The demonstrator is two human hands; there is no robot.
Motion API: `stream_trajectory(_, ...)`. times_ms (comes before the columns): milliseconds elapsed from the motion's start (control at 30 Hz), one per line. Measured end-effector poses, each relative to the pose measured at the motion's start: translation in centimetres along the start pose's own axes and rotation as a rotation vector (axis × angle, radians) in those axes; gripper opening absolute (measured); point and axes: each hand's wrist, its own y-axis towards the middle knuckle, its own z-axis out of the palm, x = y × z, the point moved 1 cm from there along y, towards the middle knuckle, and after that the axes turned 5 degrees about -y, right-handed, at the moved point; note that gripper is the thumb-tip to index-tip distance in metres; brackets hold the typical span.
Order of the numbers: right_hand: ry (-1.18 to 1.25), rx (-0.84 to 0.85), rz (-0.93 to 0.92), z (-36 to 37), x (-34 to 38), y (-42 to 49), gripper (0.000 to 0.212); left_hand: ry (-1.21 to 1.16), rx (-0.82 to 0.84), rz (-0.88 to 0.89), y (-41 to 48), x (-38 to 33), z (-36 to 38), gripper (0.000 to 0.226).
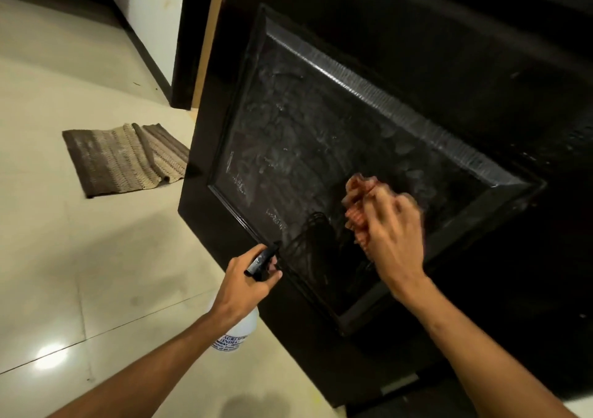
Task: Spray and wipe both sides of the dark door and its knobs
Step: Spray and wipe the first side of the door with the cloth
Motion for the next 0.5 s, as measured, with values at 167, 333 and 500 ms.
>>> stream_trajectory(167, -0.071, 0.487, -0.427, 3.5, 4.7, -7.8, 0.033, -0.034, 0.038, -0.016, 0.2, -1.5, 1.4, 0.022)
stream_trajectory(333, -0.083, 0.151, -0.008, -1.6, -1.2, 0.4, 0.034, -0.031, 0.064, 0.014, 1.3, -2.9, 1.3, 0.022)
stream_trajectory(500, 0.138, 0.307, -0.2, 1.6, 1.1, -5.9, 0.036, -0.027, 0.07, 0.028, 0.6, -3.1, 2.5, 0.027)
